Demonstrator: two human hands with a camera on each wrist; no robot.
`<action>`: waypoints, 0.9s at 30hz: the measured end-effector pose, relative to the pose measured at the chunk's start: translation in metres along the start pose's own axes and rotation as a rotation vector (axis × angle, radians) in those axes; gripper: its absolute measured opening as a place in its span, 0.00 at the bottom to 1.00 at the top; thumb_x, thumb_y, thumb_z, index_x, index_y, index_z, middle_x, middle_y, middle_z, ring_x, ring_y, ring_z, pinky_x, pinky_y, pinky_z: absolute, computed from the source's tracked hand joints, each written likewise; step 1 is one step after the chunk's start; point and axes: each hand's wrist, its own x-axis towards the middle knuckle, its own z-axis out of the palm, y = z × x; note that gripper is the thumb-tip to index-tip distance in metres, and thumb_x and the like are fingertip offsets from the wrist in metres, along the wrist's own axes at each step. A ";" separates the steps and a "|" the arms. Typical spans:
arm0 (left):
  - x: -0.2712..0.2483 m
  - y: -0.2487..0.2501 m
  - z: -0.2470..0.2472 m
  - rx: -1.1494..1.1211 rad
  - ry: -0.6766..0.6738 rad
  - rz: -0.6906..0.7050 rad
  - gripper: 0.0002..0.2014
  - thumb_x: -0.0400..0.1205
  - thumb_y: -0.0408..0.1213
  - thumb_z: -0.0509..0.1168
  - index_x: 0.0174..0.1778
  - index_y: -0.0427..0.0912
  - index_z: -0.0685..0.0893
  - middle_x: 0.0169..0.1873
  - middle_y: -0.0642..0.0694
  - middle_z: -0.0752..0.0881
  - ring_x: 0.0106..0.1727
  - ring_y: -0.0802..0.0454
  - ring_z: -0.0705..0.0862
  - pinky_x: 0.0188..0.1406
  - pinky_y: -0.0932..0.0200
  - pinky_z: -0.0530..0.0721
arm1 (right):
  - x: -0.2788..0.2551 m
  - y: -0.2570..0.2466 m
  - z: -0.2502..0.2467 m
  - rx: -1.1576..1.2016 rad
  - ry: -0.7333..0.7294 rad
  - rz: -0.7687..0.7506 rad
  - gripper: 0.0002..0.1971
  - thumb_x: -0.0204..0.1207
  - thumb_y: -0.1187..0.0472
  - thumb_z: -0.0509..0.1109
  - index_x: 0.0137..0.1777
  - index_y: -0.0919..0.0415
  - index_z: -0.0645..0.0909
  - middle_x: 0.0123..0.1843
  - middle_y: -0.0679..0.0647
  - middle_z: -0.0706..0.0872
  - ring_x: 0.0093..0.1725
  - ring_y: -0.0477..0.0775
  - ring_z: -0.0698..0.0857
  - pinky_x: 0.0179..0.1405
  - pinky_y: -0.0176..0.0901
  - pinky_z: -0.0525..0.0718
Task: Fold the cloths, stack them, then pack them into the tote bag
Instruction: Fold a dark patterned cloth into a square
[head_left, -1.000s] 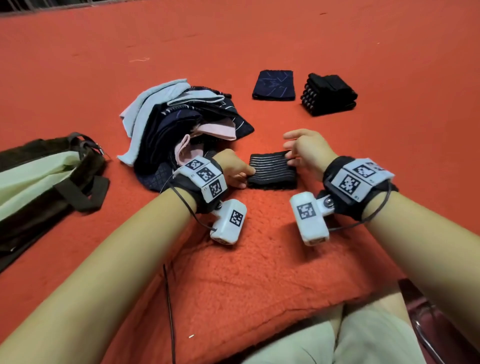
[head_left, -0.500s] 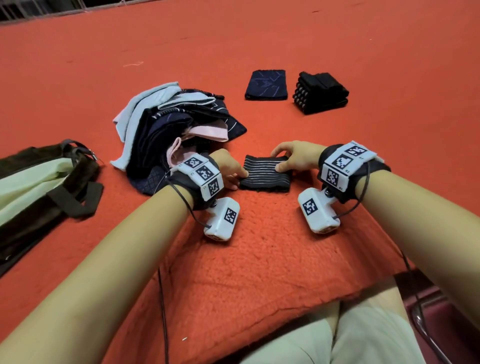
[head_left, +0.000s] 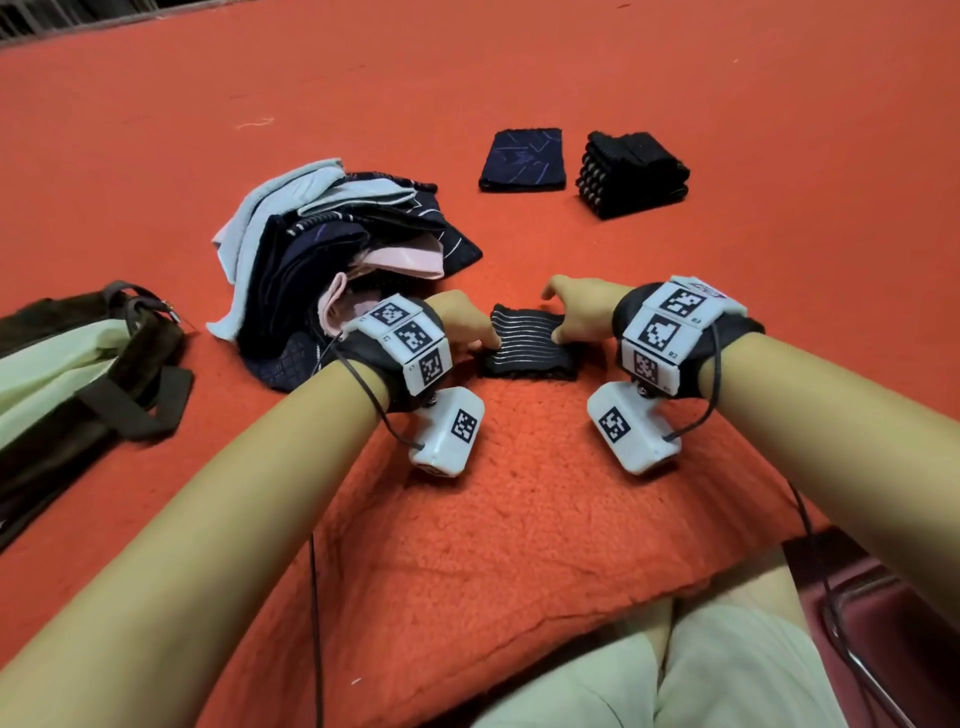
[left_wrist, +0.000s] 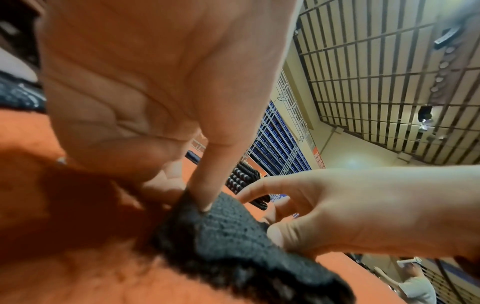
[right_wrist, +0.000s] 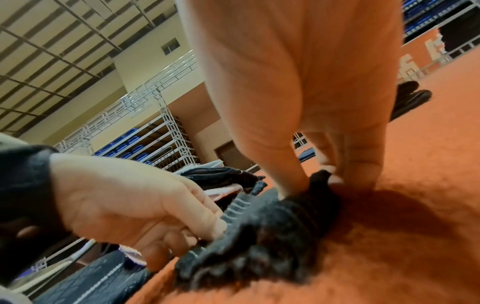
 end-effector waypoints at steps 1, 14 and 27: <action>-0.001 0.000 -0.001 -0.045 -0.020 -0.002 0.12 0.79 0.31 0.67 0.30 0.38 0.75 0.23 0.44 0.76 0.26 0.52 0.72 0.26 0.62 0.75 | -0.003 0.000 -0.001 -0.017 -0.006 0.027 0.27 0.78 0.58 0.69 0.74 0.65 0.67 0.71 0.63 0.76 0.69 0.62 0.77 0.62 0.43 0.75; -0.007 0.066 -0.032 -0.561 -0.206 0.466 0.10 0.84 0.23 0.55 0.47 0.43 0.75 0.32 0.50 0.85 0.30 0.59 0.85 0.47 0.58 0.85 | -0.009 0.050 -0.024 1.469 0.028 -0.099 0.07 0.85 0.59 0.56 0.47 0.56 0.75 0.37 0.49 0.84 0.33 0.45 0.82 0.38 0.36 0.81; 0.076 0.159 0.000 -0.650 0.151 0.253 0.10 0.78 0.25 0.68 0.33 0.37 0.78 0.26 0.45 0.83 0.26 0.55 0.82 0.17 0.68 0.82 | 0.061 0.125 -0.072 1.265 0.588 0.202 0.09 0.73 0.65 0.73 0.41 0.56 0.73 0.37 0.54 0.80 0.25 0.46 0.81 0.12 0.31 0.76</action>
